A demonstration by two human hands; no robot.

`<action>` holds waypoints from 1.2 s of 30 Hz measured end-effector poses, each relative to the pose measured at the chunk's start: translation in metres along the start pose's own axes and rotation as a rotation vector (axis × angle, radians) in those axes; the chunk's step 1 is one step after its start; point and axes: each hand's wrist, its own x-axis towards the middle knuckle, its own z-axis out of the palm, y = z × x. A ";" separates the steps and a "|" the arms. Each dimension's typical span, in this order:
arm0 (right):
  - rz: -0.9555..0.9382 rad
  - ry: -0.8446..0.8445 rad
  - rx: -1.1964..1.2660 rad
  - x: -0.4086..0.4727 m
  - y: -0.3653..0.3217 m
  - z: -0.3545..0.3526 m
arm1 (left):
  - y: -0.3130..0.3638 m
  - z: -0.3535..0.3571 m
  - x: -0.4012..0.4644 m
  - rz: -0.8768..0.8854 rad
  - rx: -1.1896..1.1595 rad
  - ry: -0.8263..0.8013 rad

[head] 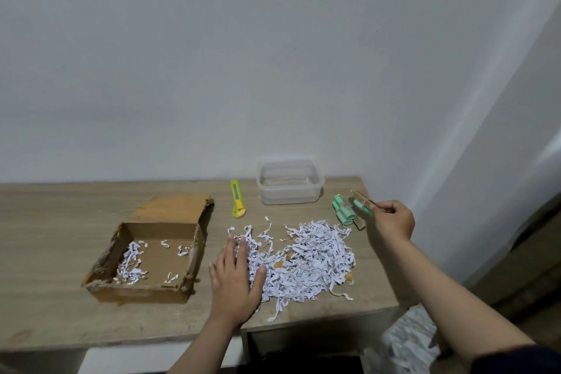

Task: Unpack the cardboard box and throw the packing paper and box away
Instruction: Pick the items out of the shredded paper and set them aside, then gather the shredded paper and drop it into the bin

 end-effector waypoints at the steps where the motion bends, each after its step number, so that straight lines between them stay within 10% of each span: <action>1: 0.007 0.002 -0.028 0.001 0.004 0.002 | 0.000 0.000 0.000 -0.005 0.000 -0.008; 16: -0.393 -0.054 -0.283 -0.014 0.029 0.003 | 0.002 0.001 0.003 -0.068 -0.036 -0.028; 22: -0.711 -0.506 -0.341 -0.057 0.029 0.004 | 0.002 -0.003 0.001 -0.055 -0.077 -0.019; 28: -0.528 -0.752 -0.398 -0.078 0.046 0.022 | 0.007 -0.001 0.002 -0.072 -0.036 -0.060; 36: -0.397 -0.562 -0.143 -0.132 0.044 0.050 | 0.068 0.032 0.000 -0.231 -0.204 0.012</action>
